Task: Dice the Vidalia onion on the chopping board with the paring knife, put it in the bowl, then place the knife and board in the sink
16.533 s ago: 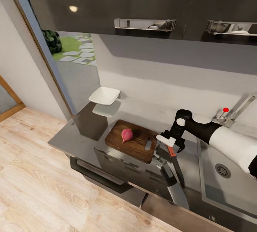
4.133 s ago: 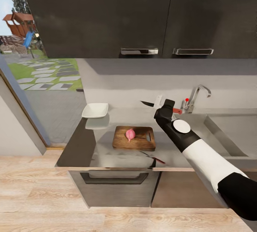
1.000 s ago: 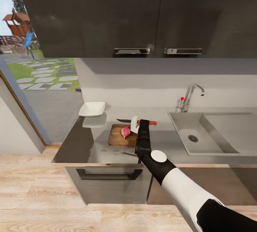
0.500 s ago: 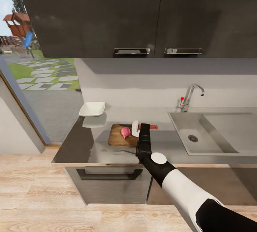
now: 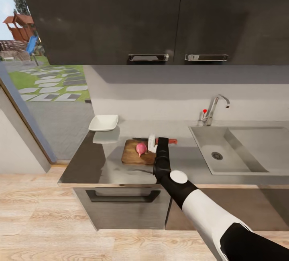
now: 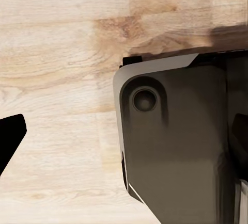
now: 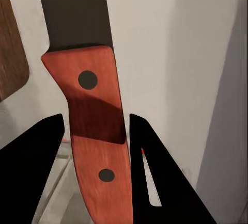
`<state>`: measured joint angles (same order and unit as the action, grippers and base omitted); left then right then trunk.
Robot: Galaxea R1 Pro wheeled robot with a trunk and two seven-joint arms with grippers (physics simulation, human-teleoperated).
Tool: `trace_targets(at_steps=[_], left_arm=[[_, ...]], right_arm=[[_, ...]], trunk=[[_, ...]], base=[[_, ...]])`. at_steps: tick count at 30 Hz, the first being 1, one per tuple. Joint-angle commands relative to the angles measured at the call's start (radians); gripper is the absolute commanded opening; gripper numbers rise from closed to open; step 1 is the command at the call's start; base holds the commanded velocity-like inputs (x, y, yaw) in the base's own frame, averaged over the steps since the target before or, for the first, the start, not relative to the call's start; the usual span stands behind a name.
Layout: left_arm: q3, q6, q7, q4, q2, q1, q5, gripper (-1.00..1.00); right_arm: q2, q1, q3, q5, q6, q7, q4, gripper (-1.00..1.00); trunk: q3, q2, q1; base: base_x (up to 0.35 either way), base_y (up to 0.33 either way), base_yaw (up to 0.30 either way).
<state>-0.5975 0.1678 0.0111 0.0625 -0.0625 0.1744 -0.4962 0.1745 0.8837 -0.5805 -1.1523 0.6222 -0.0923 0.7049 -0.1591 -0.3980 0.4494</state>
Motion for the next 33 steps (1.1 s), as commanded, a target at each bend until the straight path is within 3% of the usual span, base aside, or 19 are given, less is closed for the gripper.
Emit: trace_targets(at_steps=[1,12,33], left_arm=[[-0.008,0.003,0.001,0.000,0.000,0.000,-0.008,1.00],[-0.008,0.048,0.001,-0.005,0.003,0.000,-0.009,1.00],[-0.008,0.050,0.001,-0.006,0.003,0.000,-0.009,1.00]], right_arm=[[0.000,0.001,-0.004,0.000,0.007,-0.008,0.005,-1.00],[-0.009,0.001,-0.005,-0.001,0.005,-0.011,0.005,-1.00],[-0.004,0.001,-0.007,0.005,0.007,0.000,-0.026,-1.00]], trunk=[[-0.002,-0.002,0.001],[-0.002,-0.002,0.001],[-0.002,-0.002,0.001]], base=[[0.000,0.000,0.000],[0.000,0.000,0.000],[0.008,0.023,0.000]])
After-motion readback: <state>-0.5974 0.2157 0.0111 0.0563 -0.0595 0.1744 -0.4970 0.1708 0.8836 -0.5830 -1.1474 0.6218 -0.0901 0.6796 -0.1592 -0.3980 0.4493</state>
